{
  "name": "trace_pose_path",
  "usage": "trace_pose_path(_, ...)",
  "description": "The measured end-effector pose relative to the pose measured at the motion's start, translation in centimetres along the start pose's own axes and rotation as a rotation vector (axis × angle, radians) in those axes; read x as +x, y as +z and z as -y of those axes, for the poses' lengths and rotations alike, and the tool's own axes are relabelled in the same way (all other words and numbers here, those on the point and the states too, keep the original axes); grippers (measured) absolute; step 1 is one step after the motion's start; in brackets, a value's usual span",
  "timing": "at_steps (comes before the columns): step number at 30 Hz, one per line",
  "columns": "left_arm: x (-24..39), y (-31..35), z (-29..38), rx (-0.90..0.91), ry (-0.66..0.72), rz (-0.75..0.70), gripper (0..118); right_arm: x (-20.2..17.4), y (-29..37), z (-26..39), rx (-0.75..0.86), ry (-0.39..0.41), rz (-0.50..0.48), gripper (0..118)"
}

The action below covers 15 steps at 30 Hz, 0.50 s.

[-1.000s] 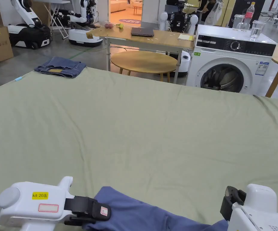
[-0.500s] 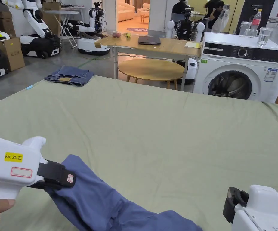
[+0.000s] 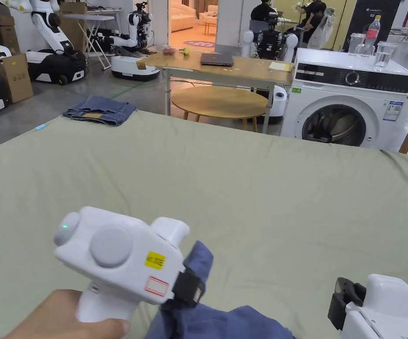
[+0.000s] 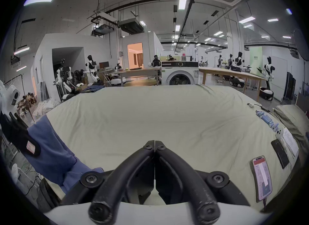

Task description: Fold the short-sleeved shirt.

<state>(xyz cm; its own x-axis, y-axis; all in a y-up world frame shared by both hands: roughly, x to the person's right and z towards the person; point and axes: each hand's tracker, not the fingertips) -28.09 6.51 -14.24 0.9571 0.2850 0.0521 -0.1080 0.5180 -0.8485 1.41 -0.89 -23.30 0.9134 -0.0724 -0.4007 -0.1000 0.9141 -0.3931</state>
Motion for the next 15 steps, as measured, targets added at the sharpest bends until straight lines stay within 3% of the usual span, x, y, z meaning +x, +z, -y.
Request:
trace_pose_path(7,5.1,-7.6,0.0,-0.143,-0.077,-0.018,9,0.6,0.3,0.4,-0.01,-0.011,0.012,0)
trace_pose_path(15,6.4,-12.3,1.1,-0.166,-0.016,-0.034,9,1.7,0.6,0.7,-0.018,-0.024,0.034,0)
